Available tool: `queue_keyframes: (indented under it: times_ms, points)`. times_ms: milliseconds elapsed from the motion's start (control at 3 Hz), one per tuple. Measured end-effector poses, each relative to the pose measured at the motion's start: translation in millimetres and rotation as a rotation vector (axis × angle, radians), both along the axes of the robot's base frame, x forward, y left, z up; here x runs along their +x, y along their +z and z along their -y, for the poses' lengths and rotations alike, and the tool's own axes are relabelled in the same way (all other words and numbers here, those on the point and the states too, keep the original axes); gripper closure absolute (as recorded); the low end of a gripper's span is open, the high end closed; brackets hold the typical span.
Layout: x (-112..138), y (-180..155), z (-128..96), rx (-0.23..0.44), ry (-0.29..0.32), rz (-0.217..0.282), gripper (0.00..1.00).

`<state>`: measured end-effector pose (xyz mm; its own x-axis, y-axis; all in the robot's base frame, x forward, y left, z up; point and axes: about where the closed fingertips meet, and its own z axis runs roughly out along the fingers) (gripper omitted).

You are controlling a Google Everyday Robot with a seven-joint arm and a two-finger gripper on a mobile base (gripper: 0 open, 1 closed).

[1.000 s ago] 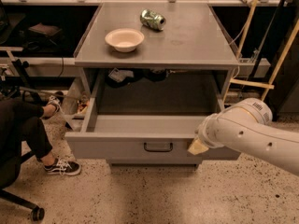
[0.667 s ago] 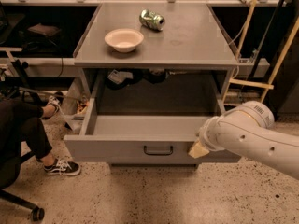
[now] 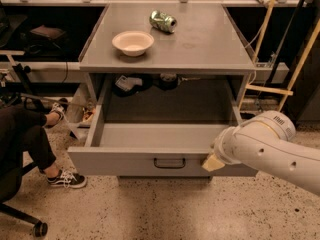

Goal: Open top drawer

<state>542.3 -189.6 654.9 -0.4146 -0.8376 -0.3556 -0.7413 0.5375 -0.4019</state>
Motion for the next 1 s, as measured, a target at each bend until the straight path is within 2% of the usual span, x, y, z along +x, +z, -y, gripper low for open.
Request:
queue_keyframes:
  times_ms: [333, 1000]
  points:
    - [0.0, 0.0, 0.0, 0.0, 0.0, 0.0, 0.81]
    - [0.0, 0.0, 0.0, 0.0, 0.0, 0.0, 0.35]
